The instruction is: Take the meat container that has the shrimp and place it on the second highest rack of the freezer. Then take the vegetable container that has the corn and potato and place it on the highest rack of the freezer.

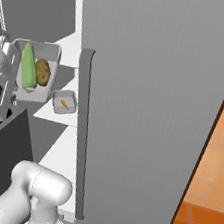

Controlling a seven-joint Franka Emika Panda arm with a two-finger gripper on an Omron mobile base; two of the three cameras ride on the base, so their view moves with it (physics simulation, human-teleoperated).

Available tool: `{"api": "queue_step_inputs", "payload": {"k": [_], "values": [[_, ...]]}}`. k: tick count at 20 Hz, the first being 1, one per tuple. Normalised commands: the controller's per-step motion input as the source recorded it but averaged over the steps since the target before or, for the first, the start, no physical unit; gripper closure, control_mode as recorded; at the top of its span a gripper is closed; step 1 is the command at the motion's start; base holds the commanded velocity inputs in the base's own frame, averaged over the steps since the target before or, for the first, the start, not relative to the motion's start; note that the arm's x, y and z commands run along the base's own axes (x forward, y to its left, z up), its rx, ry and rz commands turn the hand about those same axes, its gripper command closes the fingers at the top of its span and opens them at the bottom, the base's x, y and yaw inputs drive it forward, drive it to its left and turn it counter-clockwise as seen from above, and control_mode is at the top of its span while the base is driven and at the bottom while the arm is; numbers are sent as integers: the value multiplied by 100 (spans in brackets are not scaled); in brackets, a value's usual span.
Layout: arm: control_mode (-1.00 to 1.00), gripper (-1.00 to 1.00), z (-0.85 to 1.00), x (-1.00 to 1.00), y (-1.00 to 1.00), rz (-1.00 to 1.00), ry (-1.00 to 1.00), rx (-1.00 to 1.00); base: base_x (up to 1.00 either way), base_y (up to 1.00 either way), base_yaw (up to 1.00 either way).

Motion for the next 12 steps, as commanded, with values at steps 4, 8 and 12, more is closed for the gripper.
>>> {"api": "queue_step_inputs", "payload": {"k": [4, 8, 12], "values": [[-100, 100, 3, 91, 9, 8, -19, 28, 0, 0, 0], [-100, 100, 0, 98, 28, 11, -14, 22, 0, 0, 0], [-100, 100, 0, 100, 48, 0, -2, 1, 0, 0, 0]]}}
